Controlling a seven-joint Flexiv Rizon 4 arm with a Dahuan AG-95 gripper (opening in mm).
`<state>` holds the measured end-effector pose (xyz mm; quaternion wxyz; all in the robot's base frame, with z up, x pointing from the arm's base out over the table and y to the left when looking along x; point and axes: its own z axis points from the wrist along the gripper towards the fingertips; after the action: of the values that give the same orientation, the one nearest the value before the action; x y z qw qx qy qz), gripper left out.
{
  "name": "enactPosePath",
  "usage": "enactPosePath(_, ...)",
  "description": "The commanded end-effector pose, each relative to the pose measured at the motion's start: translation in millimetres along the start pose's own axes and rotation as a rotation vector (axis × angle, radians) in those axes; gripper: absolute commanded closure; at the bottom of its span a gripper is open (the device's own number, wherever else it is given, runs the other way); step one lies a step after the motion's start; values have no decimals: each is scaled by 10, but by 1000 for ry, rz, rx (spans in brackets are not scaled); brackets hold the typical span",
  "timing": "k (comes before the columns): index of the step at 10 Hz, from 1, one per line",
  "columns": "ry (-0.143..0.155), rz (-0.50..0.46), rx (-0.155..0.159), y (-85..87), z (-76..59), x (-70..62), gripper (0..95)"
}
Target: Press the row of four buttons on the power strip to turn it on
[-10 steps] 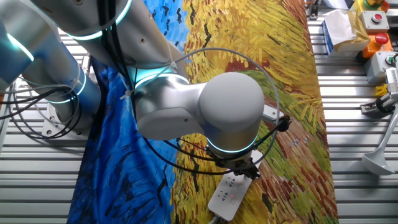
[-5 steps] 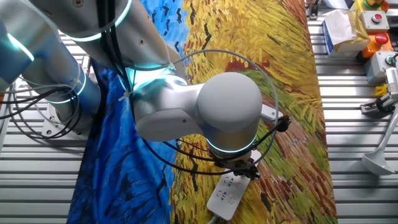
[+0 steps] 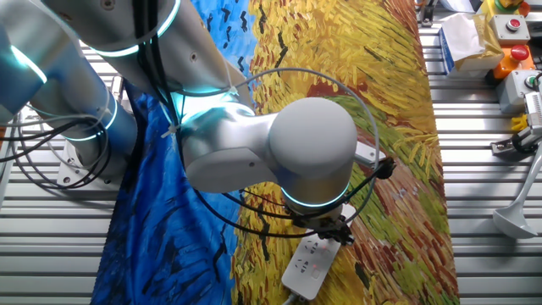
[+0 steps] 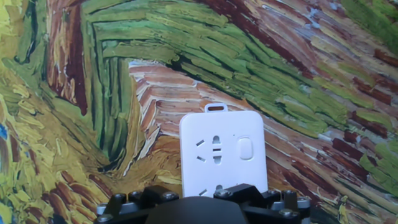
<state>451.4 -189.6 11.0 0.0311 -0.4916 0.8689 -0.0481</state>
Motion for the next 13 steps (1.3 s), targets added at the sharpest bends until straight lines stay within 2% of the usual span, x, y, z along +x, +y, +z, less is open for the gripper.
enactPosePath(1,13,10,-16,9,-112,14,190)
enactPosePath(5,16,20,-28,16,-195,15,190)
enactPosePath(13,17,24,-27,-32,-191,43,190)
